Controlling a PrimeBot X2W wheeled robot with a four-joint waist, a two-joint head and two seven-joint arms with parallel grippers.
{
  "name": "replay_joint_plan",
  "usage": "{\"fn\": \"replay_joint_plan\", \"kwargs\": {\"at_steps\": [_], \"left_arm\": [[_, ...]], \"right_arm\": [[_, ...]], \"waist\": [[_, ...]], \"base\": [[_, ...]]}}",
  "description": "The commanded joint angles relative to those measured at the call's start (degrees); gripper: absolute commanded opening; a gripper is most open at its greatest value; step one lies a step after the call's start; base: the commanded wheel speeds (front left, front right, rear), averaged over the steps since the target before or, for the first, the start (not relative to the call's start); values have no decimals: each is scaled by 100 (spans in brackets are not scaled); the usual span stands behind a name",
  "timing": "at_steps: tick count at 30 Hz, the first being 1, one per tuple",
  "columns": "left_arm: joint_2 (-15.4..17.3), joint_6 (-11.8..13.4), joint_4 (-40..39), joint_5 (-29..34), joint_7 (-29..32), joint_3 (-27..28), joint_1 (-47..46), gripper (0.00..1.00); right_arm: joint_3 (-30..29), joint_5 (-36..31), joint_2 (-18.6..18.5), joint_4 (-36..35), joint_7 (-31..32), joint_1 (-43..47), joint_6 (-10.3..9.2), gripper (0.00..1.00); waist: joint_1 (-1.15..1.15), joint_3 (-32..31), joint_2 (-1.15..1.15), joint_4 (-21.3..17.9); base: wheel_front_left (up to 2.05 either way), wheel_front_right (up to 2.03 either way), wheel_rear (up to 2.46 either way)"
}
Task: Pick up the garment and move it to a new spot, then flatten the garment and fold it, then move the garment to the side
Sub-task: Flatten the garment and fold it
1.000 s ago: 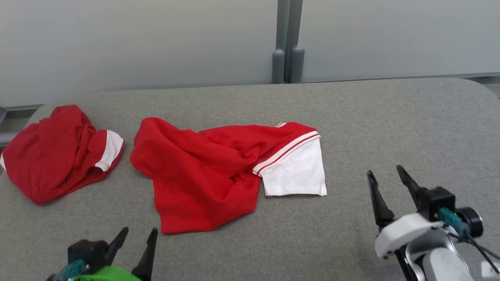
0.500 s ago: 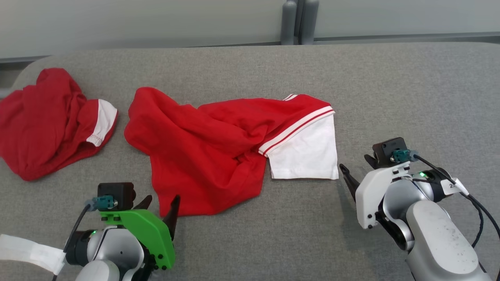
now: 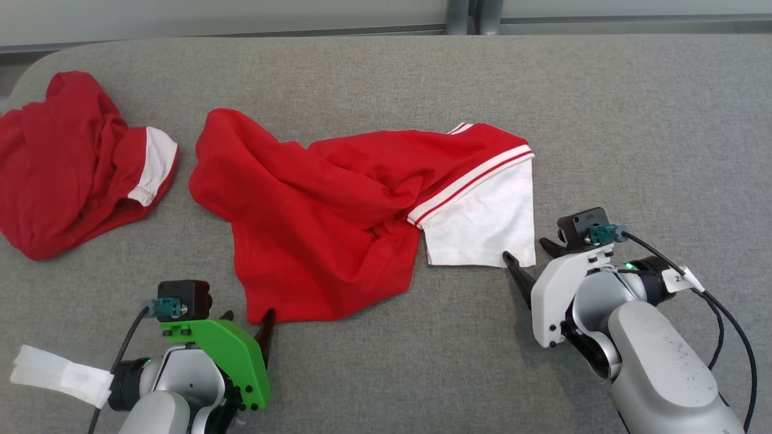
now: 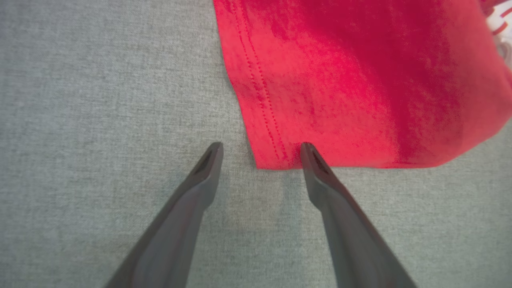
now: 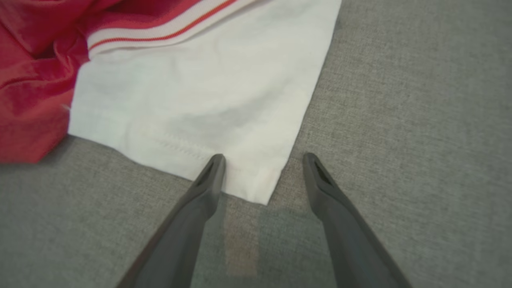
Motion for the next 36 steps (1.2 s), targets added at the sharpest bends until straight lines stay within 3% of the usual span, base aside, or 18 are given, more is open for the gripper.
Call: {"fn": "replay_joint_plan", "kwargs": {"at_steps": [1, 9, 10, 11, 12, 18, 25, 31, 36], "left_arm": [[17, -17, 110, 69, -33, -21, -157, 100], [-174, -117, 609, -54, -134, -109, -307, 100], [-195, -154, 668, -61, -148, -137, -317, 91], [-223, -191, 713, -95, -155, -163, -319, 35], [-245, -239, 767, -130, -142, -188, -324, 0], [-247, -366, 584, -442, -105, -33, -401, 0], [103, -443, -1333, -1485, 577, 702, -349, 0], [475, -124, -3170, -2418, 1514, 1342, -844, 0], [783, 209, -3461, -2851, 2298, 1525, -2091, 0]], "right_arm": [[33, 15, -1, 74, -60, -100, 1, 100], [304, 98, 76, 330, -171, -264, 1, 100], [367, 148, 95, 354, -222, -282, 2, 93], [398, 182, 102, 384, -256, -296, 2, 30], [440, 272, 106, 411, -281, -313, 2, 0], [270, 830, 23, 285, -491, -427, -1, 0], [-689, 1983, -379, -779, -419, -643, 1, 0], [-1722, 2819, -518, -2009, 214, -964, 1, 0], [-2643, 3130, -245, -2521, 937, -1716, 2, 0]], "waist": [[0, 48, 17, -1], [0, 189, 17, -55], [0, 196, 17, -62], [0, 207, 17, -70], [0, 213, 17, -76], [0, 189, 17, -154], [0, 146, 17, -403], [0, 227, 17, -601], [0, 521, 17, -684]], "base": [[0, 0, 0], [0, 0, 0], [0, 0, 0], [0, 0, 0], [0, 0, 0], [0, 0, 0], [0, 0, 0], [0, 0, 0], [0, 0, 0]]}}
